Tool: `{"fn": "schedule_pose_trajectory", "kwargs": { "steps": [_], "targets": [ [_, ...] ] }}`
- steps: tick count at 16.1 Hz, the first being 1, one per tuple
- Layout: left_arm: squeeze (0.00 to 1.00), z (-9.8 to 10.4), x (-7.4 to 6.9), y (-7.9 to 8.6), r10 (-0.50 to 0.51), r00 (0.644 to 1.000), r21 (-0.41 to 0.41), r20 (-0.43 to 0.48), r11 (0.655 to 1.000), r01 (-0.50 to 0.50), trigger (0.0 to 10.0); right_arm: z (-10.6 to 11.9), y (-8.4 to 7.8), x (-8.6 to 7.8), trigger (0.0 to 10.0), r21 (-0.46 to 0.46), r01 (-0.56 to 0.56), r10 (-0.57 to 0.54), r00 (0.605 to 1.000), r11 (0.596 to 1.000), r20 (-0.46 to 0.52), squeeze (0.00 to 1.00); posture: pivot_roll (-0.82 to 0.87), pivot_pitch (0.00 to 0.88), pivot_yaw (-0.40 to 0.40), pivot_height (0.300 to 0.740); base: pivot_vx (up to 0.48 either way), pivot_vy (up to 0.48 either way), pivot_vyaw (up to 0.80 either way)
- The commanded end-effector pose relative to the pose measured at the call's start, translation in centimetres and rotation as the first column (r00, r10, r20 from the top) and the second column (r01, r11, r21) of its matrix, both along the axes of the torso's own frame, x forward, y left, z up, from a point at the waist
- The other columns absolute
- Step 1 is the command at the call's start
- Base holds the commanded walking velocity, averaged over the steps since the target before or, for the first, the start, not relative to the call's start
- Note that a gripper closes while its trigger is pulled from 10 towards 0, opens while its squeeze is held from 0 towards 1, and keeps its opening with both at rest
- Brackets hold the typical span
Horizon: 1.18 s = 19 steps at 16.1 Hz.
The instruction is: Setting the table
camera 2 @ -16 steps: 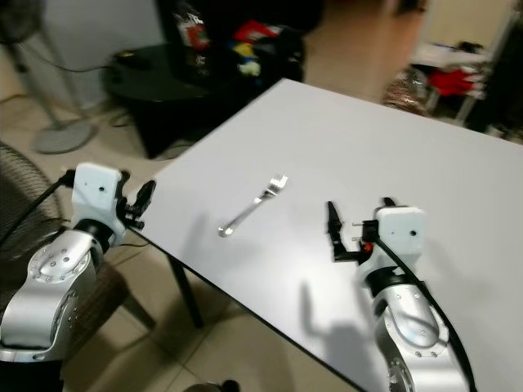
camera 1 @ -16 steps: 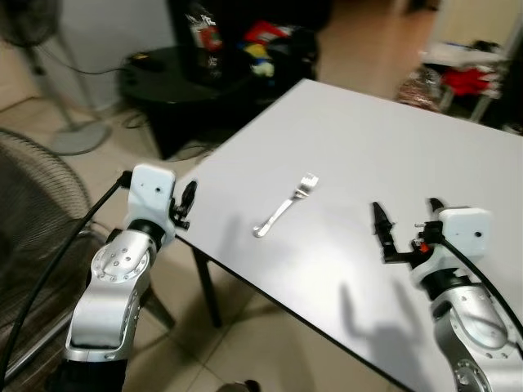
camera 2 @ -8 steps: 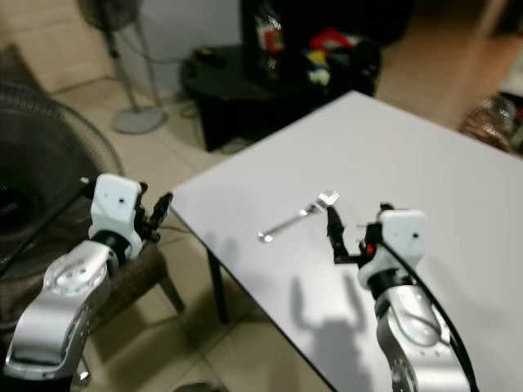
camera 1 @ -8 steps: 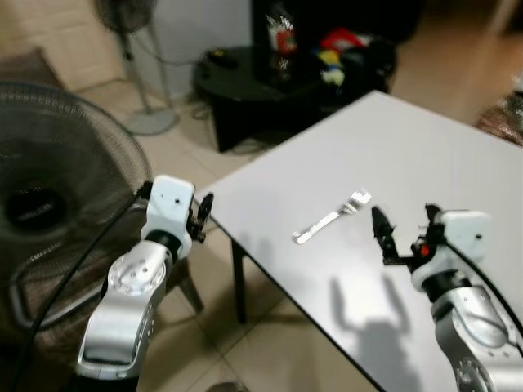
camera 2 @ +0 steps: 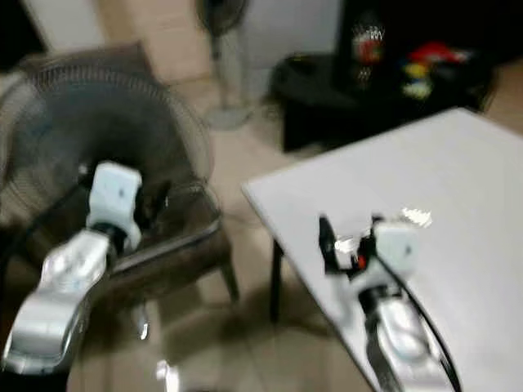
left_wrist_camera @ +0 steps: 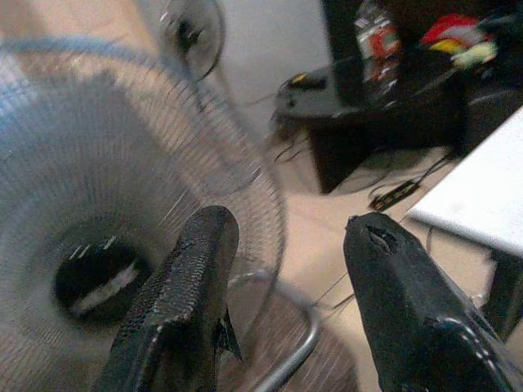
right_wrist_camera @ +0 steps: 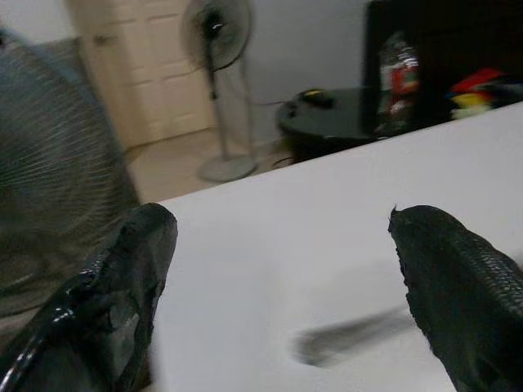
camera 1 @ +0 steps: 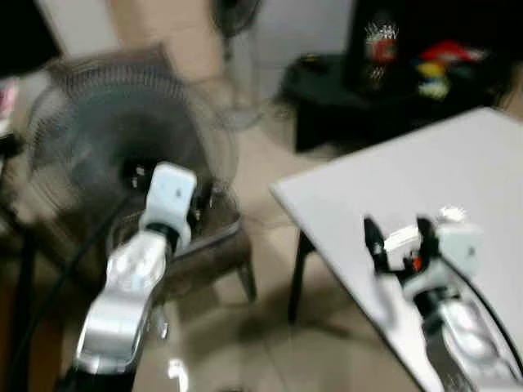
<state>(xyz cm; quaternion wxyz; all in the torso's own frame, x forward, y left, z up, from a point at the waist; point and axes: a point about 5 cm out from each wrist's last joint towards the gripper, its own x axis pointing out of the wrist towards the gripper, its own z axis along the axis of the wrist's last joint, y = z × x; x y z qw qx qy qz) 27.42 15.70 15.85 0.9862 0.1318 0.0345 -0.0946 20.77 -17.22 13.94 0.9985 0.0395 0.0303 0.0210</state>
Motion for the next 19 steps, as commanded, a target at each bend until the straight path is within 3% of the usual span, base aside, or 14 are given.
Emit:
{"fn": "schedule_pose_trajectory", "kwargs": {
  "steps": [1, 2, 5, 6, 7, 8, 11, 15, 18, 19],
  "targets": [
    [0.0, 0.0, 0.2, 0.0, 0.008, 1.0, -0.008, -0.006, 1.0, -0.008, 10.0, 0.5, -0.3, 0.2, 10.0, -0.009, 0.019, -0.019, 1.0, 1.0, 0.018, 0.89, 0.01, 0.0, 0.078, 0.74, 0.0, 0.0, 0.8],
    [0.0, 0.0, 0.4, 0.2, 0.022, 1.0, -0.018, -0.008, 1.0, -0.022, 10.0, 0.1, 0.1, 0.2, 10.0, -0.058, -0.016, 0.016, 1.0, 0.998, 0.002, 0.89, 0.01, 0.0, 0.072, 0.74, 0.0, 0.0, 0.8],
    [0.0, -0.2, 0.5, -0.1, 0.025, 1.0, -0.019, -0.007, 1.0, -0.025, 10.0, 0.4, 0.2, 0.4, 10.0, -0.021, -0.015, 0.015, 0.999, 1.0, 0.03, 0.89, 0.02, 0.0, 0.071, 0.74, 0.0, 0.0, 0.8],
    [0.0, -0.5, 0.2, 0.0, 0.033, 0.999, 0.016, -0.011, 0.999, -0.033, 10.0, 0.1, -0.1, 0.5, 10.0, -0.052, -0.003, 0.005, 1.0, 0.999, 0.027, 0.89, 0.02, 0.0, 0.052, 0.74, 0.0, 0.0, 0.8],
    [0.0, 0.2, 0.1, -0.1, 0.042, 0.999, -0.038, 0.008, 0.998, -0.042, 10.0, 0.5, -1.3, 1.1, 10.0, 0.001, 0.064, -0.064, 0.997, 0.998, 0.04, 0.89, 0.04, 0.0, 0.04, 0.74, 0.0, 0.0, 0.8],
    [0.0, -0.1, 0.0, 0.3, 0.064, 0.998, -0.026, 0.006, 0.998, -0.064, 10.0, 0.4, -1.5, 1.0, 10.0, -0.011, 0.069, -0.069, 0.997, 0.998, 0.039, 0.89, 0.04, 0.0, 0.042, 0.74, 0.0, 0.0, 0.8],
    [0.0, -0.1, -0.3, 0.4, 0.049, 0.999, 0.0, 0.003, 0.999, -0.049, 10.0, 0.4, -0.2, 0.7, 10.0, -0.037, -0.013, 0.014, 0.999, 0.999, 0.034, 0.89, 0.04, 0.0, 0.032, 0.74, 0.0, 0.0, 0.8],
    [0.0, 0.0, -0.5, 0.0, 0.039, 0.999, -0.008, 0.005, 0.999, -0.039, 10.0, -0.3, -0.3, 0.5, 10.0, -0.009, -0.017, 0.017, 1.0, 1.0, 0.02, 0.89, 0.06, 0.0, 0.027, 0.74, 0.0, 0.0, 0.8],
    [0.0, 0.4, -0.6, 0.7, 0.045, 0.999, 0.03, 0.008, 0.999, -0.045, 10.0, 0.1, 0.9, 0.7, 10.0, -0.005, -0.062, 0.062, 0.998, 0.998, 0.013, 0.88, 0.06, 0.0, 0.025, 0.74, 0.0, 0.0, 0.8],
    [0.0, 0.6, -0.5, 0.6, 0.041, 0.999, 0.001, 0.007, 0.999, -0.041, 10.0, 0.0, 0.6, 0.8, 10.0, 0.031, -0.029, 0.028, 1.0, 0.999, 0.011, 0.85, 0.06, 0.0, 0.024, 0.74, 0.0, 0.307, 0.0]
  ]
}}
